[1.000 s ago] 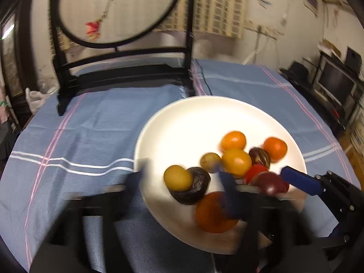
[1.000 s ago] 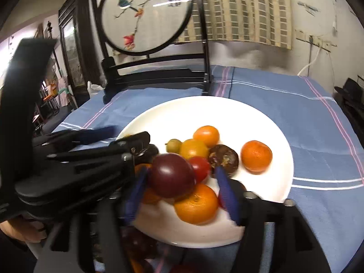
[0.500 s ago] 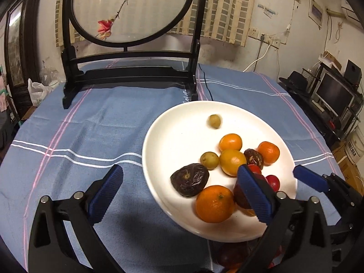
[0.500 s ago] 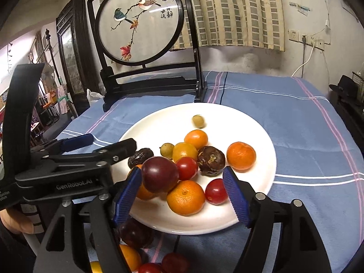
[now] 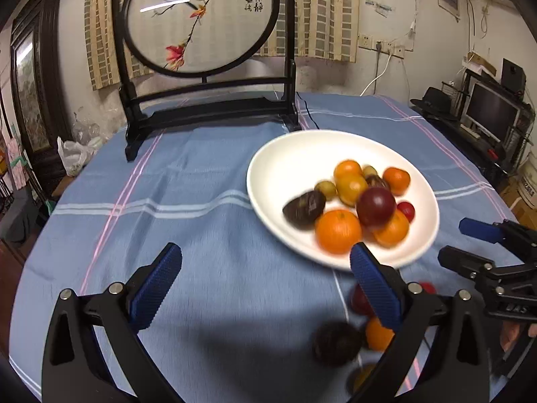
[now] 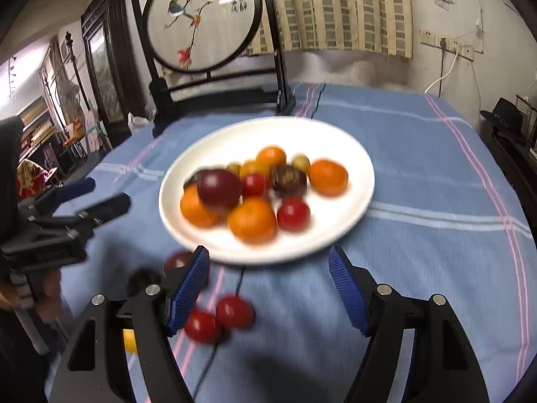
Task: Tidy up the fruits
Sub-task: 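Grasp a yellow tomato with the left tool while the right tool grasps a red tomato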
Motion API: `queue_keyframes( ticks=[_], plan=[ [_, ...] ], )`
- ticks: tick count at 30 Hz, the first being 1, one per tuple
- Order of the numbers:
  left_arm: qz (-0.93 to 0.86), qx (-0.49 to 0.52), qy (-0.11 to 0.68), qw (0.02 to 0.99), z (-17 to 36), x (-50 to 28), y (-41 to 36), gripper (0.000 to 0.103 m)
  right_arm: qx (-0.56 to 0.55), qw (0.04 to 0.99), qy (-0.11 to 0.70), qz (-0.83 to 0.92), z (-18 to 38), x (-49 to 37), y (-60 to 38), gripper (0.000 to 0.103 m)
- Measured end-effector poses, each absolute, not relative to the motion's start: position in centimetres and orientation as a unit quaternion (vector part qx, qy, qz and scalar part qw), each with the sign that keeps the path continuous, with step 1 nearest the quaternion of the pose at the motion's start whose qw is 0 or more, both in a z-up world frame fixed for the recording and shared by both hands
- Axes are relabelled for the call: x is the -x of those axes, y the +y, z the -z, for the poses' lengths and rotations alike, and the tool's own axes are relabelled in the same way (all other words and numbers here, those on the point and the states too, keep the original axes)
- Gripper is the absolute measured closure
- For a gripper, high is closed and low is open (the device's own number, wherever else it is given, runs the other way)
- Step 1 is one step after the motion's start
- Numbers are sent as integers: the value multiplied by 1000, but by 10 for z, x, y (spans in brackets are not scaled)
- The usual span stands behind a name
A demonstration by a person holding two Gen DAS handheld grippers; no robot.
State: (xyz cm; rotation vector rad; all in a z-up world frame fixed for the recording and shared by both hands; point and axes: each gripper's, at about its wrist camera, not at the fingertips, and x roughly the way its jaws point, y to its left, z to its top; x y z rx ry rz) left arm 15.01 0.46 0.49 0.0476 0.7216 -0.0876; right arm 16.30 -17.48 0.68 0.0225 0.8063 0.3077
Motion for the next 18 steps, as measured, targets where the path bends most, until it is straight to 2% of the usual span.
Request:
queue_keyframes(
  ticks=[8, 15, 18],
  plan=[
    [81, 18, 397, 914, 9, -113, 8, 5, -43, 904, 396, -153, 2, -140, -189, 29],
    [108, 13, 427, 897, 22, -93, -13, 5, -35, 908, 389, -152, -1, -132, -189, 28],
    [124, -25, 428, 895, 29, -86, -30, 5, -42, 907, 389, -156, -3, -134, -192, 28]
  ],
)
